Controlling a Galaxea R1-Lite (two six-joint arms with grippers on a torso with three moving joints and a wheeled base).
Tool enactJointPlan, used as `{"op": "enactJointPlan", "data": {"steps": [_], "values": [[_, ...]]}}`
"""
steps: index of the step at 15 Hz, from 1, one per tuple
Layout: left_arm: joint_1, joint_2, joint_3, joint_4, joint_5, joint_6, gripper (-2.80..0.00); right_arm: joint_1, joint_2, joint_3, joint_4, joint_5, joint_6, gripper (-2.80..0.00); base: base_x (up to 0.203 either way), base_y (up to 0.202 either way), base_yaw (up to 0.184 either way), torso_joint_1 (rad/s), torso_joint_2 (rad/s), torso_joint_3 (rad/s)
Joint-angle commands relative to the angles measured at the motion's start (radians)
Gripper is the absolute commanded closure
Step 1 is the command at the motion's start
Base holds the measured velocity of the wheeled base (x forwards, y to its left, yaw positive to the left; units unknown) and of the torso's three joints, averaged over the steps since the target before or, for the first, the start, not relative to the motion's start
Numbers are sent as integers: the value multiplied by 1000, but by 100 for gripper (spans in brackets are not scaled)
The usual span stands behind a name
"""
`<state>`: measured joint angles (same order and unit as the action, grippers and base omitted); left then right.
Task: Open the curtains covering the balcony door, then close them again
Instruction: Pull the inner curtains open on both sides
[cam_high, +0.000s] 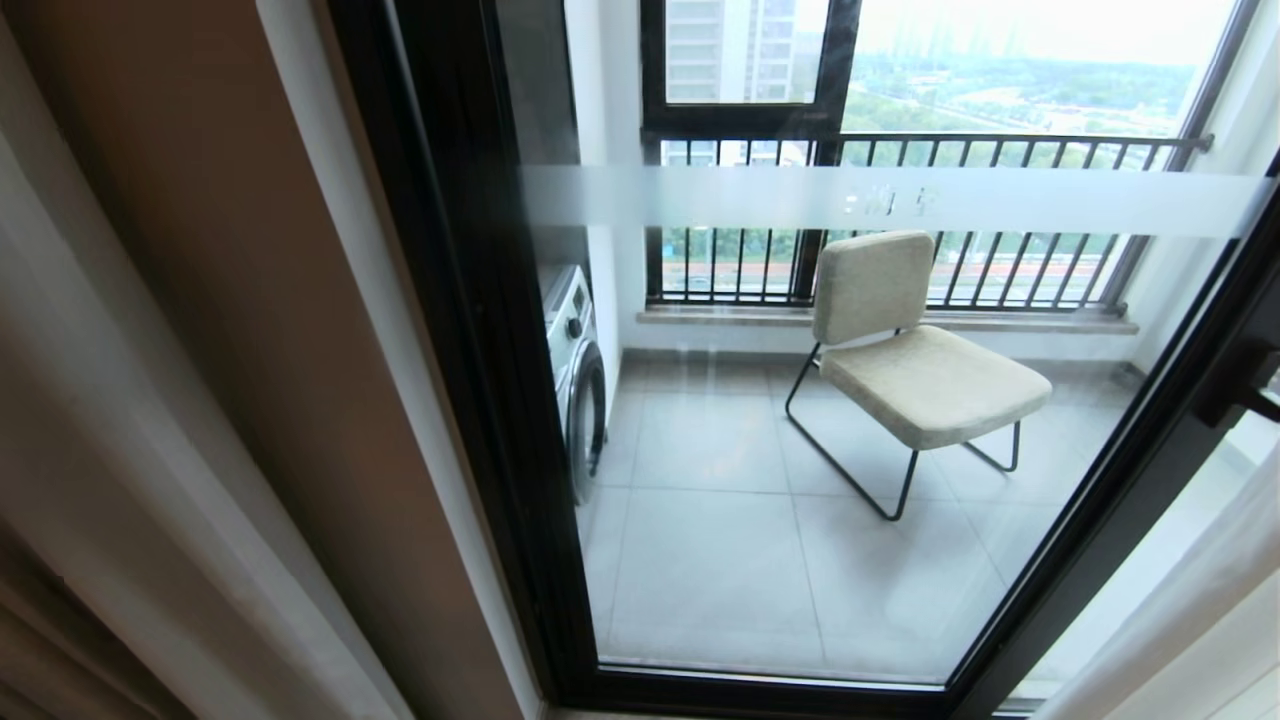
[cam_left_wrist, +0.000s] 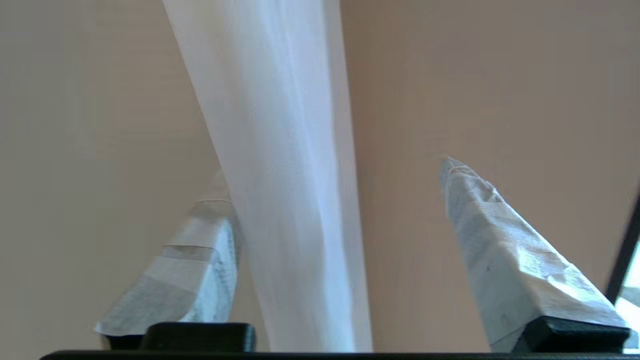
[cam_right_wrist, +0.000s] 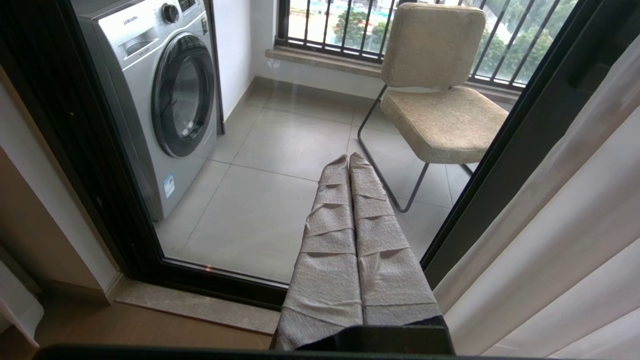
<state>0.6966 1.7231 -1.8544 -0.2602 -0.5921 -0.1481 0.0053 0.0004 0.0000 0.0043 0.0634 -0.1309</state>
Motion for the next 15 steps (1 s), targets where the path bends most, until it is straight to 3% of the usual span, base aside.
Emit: {"op": "enactJointPlan", "data": {"steps": [1,8,15], "values": [[0,-74,57,-2,-5,-5,-280,1,0,0,0,1,-1,0,0,0,0,0,0,0],[-3,-410,462,-2,-3,-7,-280,1,0,0,0,1,-1,0,0,0,0,0,0,0],[0,-789,891,3,44,-8,-280,1,0,0,0,1,-1,0,0,0,0,0,0,0]]}}
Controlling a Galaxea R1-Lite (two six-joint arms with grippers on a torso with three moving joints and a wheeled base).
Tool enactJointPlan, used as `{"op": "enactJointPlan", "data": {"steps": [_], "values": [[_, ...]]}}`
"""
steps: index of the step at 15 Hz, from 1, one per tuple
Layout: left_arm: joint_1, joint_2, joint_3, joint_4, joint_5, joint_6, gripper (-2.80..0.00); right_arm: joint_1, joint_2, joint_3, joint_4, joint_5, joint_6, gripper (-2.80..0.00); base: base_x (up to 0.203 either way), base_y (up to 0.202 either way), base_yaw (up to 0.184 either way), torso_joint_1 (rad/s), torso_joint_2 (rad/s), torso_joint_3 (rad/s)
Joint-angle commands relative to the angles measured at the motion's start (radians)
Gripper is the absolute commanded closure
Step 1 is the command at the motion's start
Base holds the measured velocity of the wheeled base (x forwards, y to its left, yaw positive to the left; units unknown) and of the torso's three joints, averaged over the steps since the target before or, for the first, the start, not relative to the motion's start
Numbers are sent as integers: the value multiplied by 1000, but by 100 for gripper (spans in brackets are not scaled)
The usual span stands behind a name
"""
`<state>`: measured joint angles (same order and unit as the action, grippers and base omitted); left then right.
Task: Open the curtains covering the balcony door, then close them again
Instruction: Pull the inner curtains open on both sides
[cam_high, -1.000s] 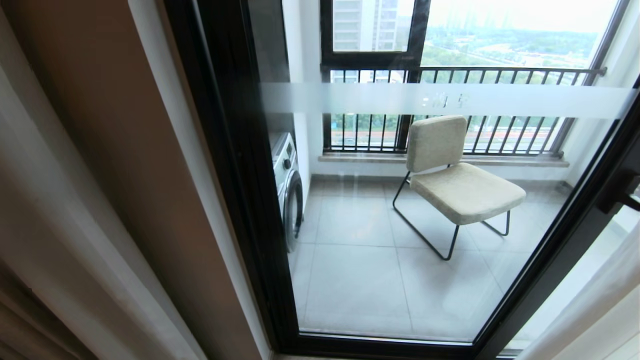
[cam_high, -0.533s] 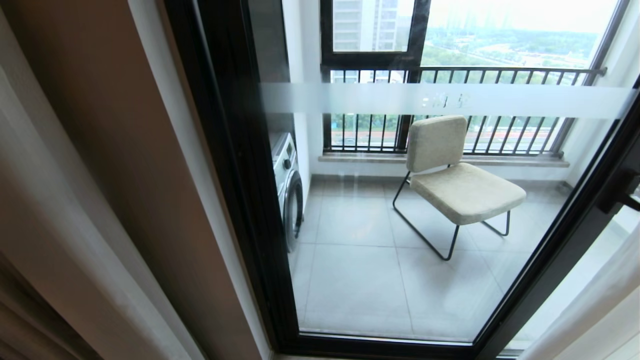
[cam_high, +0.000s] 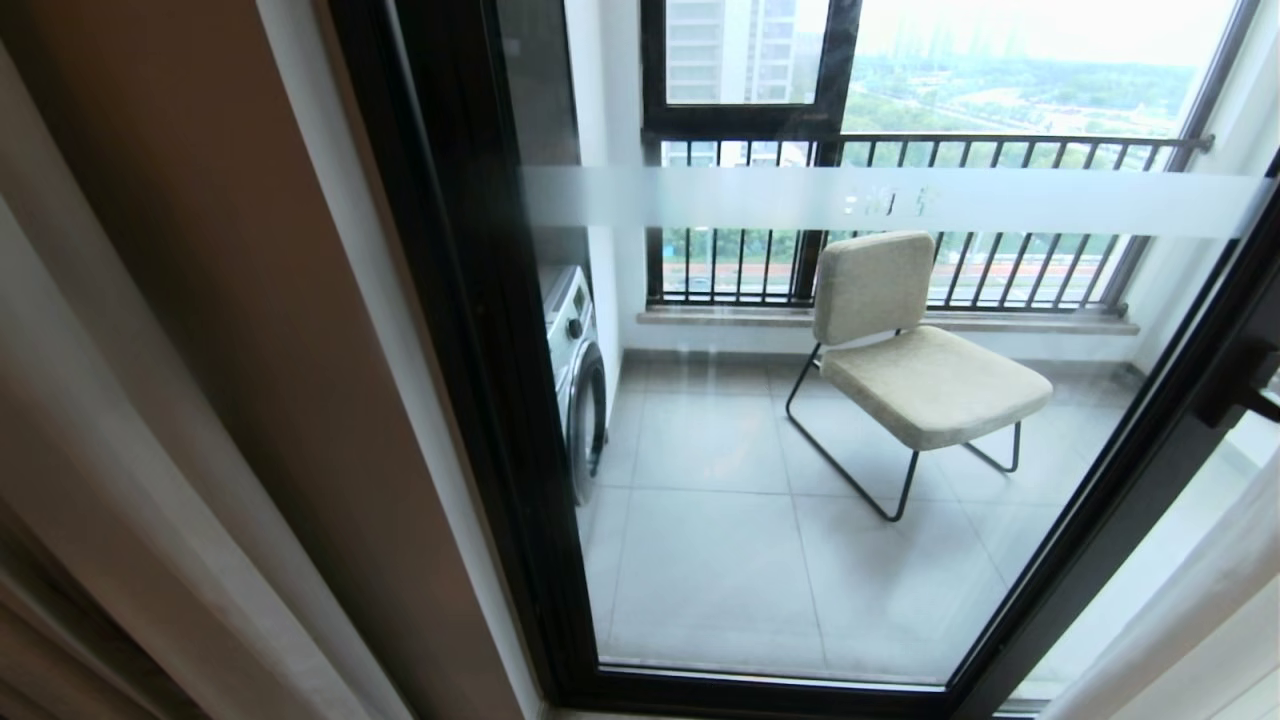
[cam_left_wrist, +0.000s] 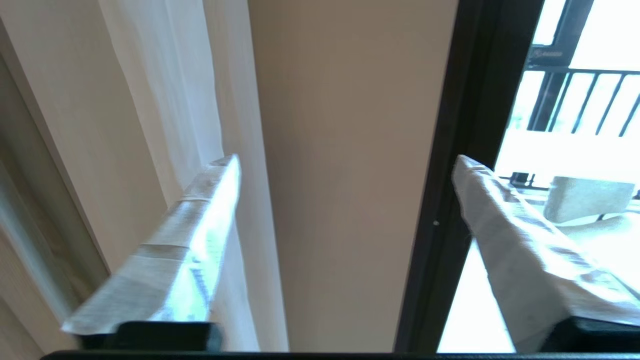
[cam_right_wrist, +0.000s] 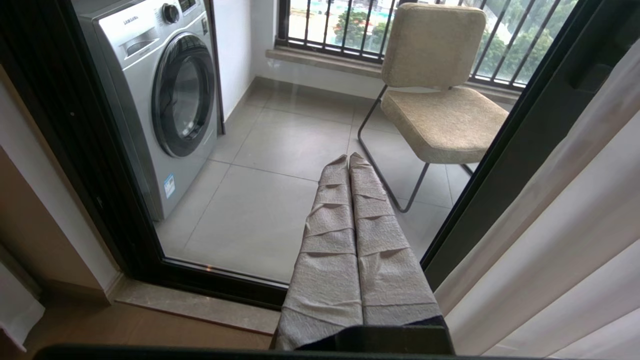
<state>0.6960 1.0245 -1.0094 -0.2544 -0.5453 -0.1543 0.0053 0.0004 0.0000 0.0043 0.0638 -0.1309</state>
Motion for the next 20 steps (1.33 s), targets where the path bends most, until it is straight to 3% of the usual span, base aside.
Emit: {"op": "enactJointPlan", "data": {"steps": [1,11,18,20], "values": [[0,-124,83,-2,-5,-2,0,1,0,0,0,1,-2,0,0,0,0,0,0,0],[-4,-470,390,175,-10,-24,0,1,0,0,0,1,-1,0,0,0,0,0,0,0],[-26,-498,474,167,-18,-25,0,1,0,0,0,1,-1,0,0,0,0,0,0,0],[-100,-500,536,137,-15,-8,0,1,0,0,0,1,-1,0,0,0,0,0,0,0]]}}
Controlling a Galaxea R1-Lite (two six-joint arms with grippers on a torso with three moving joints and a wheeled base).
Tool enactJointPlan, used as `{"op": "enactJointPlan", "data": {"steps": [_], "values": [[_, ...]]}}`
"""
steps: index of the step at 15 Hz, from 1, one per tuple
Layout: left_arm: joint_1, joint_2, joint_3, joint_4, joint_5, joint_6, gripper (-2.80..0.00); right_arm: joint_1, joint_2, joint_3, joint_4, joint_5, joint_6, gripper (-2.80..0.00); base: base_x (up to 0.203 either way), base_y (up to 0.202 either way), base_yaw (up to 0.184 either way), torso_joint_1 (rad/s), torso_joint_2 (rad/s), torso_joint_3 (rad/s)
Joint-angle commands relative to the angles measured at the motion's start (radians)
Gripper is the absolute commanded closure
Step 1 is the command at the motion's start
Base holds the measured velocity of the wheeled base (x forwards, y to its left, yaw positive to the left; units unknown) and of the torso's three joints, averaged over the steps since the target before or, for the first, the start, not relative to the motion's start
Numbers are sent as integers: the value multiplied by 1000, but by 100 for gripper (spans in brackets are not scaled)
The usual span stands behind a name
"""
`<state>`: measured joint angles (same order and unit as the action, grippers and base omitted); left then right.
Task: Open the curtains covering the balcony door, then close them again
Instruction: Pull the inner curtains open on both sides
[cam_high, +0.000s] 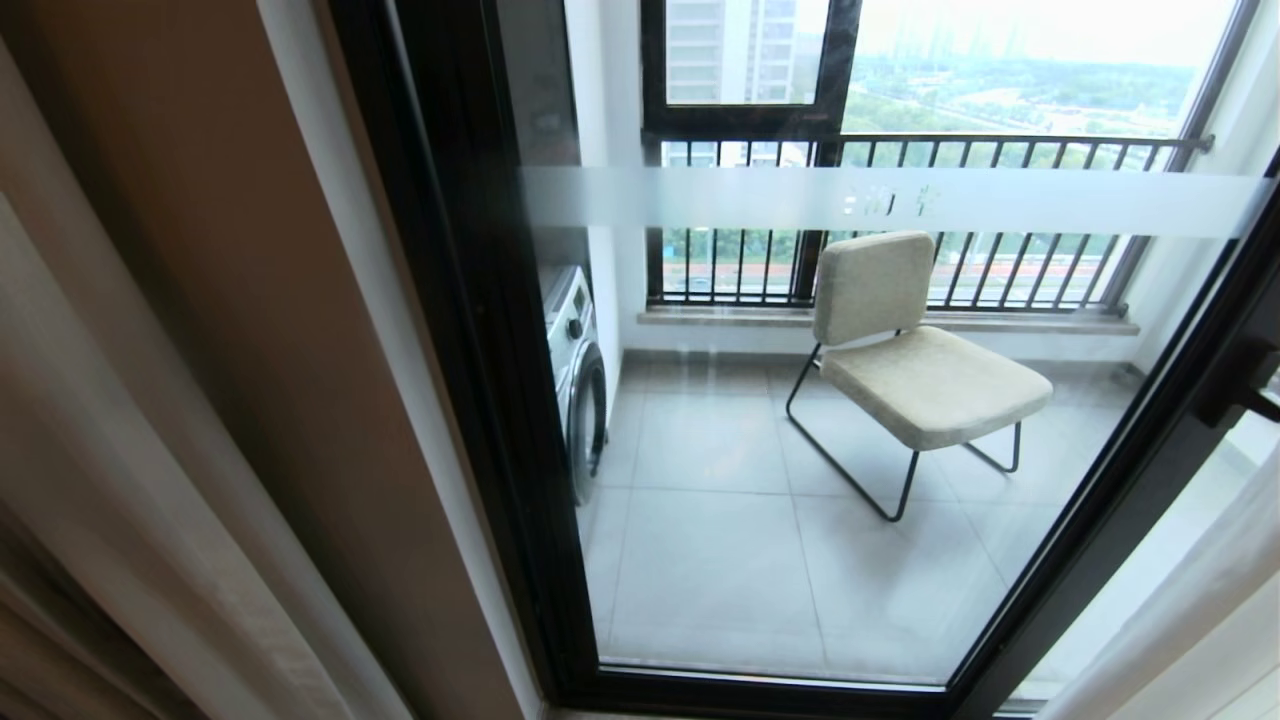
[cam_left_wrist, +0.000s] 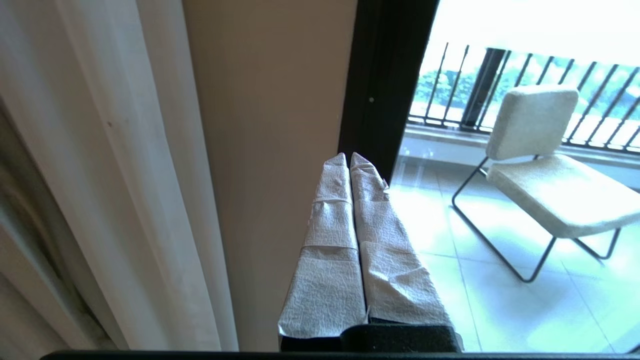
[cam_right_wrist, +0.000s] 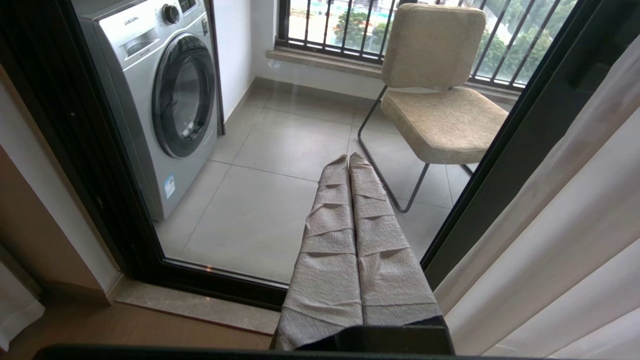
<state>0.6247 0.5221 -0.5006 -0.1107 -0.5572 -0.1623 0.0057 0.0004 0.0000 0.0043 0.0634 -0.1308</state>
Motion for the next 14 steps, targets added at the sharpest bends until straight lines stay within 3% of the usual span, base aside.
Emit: {"op": "enactJointPlan", "data": {"steps": [1,3,4,6,9,11,14], "values": [[-85,2,61,-26,3,11,0,0,0,0,0,1,-1,0,0,0,0,0,0,0],[-246,-11,138,-53,49,30,0,0,0,0,0,1,-1,0,0,0,0,0,0,0],[-339,-30,184,-58,114,43,0,0,0,0,0,1,-1,0,0,0,0,0,0,0],[-494,-96,315,-66,336,74,0,0,0,0,0,1,-3,0,0,0,0,0,0,0],[-660,-180,429,-68,478,92,0,0,0,0,0,1,-1,0,0,0,0,0,0,0],[-691,-240,498,-65,542,110,0,0,0,0,0,1,-1,0,0,0,0,0,0,0],[-675,-261,501,16,543,170,0,0,0,0,0,1,-1,0,0,0,0,0,0,0]]}}
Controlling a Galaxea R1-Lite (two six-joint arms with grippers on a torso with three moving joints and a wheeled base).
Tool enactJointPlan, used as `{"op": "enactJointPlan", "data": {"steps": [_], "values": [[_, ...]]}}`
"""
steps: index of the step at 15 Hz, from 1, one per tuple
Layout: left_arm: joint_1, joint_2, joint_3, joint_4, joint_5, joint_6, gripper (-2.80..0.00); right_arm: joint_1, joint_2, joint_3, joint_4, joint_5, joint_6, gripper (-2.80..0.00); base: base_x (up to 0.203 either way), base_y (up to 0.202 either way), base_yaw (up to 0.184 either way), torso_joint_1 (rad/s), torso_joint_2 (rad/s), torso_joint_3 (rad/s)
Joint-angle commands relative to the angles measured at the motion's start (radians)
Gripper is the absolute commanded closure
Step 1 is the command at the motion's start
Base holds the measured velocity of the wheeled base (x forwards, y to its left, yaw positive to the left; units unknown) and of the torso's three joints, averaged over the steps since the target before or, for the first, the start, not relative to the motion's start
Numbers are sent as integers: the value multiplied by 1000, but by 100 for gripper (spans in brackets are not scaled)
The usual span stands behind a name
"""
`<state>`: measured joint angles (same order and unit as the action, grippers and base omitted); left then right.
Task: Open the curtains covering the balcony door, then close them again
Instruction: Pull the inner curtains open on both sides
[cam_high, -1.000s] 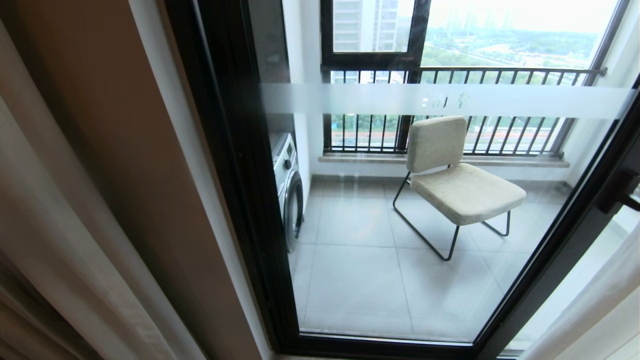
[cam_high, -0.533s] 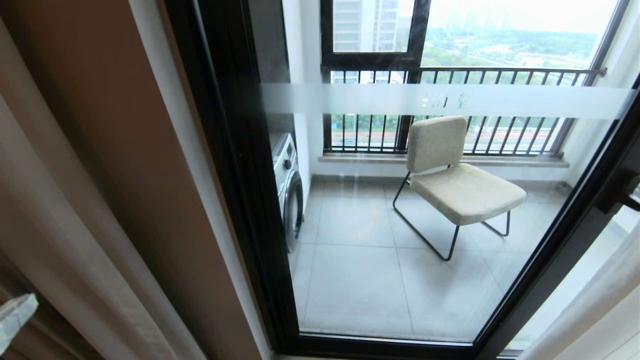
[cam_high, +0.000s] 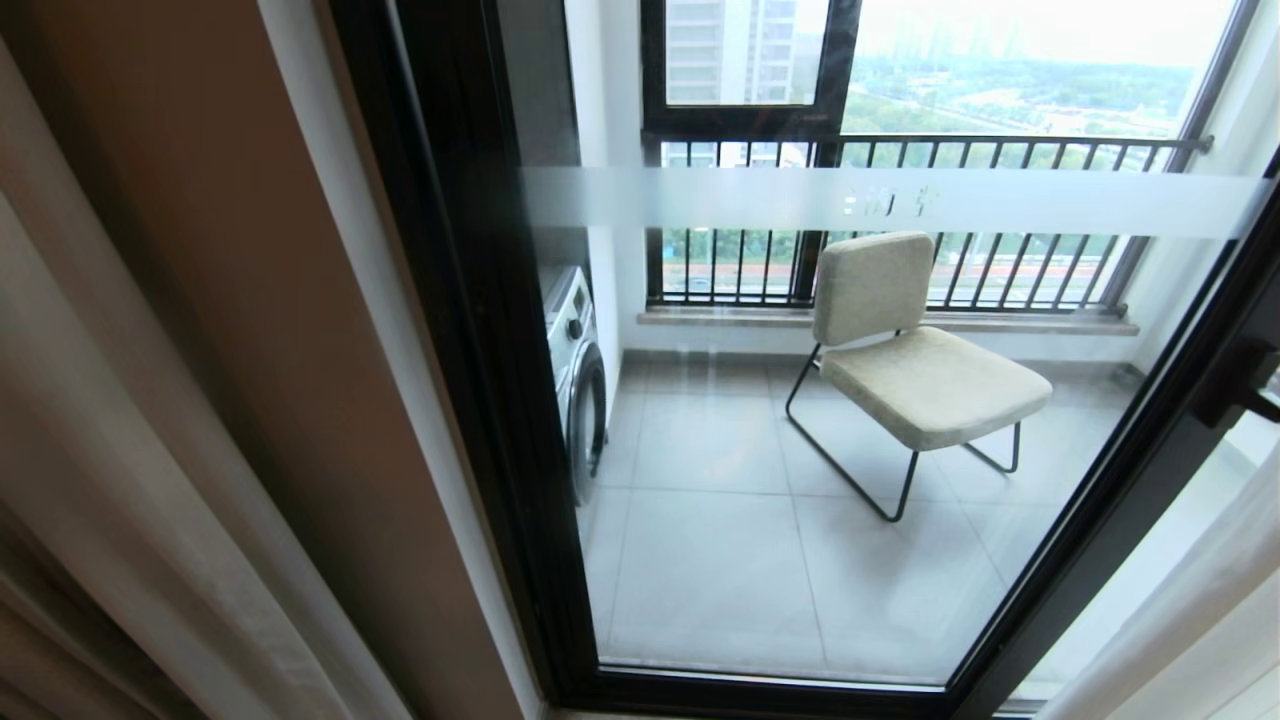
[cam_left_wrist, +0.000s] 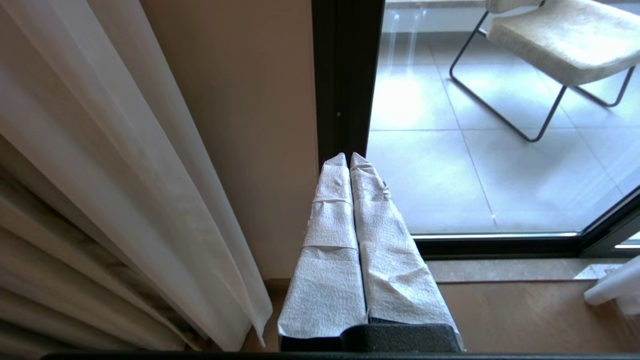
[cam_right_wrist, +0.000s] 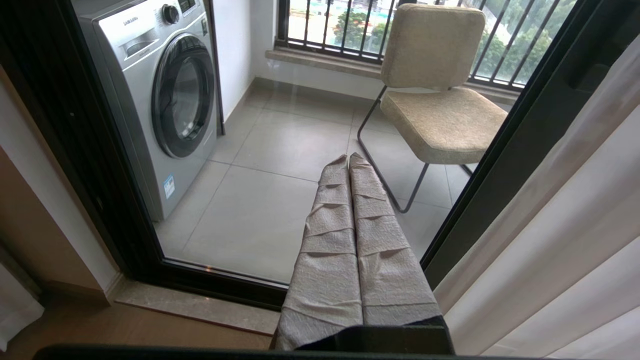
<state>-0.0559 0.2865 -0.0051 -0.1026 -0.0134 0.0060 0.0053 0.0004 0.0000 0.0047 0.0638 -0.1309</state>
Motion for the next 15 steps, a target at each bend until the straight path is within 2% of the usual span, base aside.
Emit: {"op": "enactJointPlan", "data": {"steps": [1,8,15], "values": [[16,-41,5,35,-1,7,0,1,0,0,0,1,-1,0,0,0,0,0,0,0],[56,-283,5,103,12,3,0,1,0,0,0,1,-1,0,0,0,0,0,0,0],[57,-285,5,104,14,0,0,1,0,0,0,1,-1,0,0,0,0,0,0,0]]}}
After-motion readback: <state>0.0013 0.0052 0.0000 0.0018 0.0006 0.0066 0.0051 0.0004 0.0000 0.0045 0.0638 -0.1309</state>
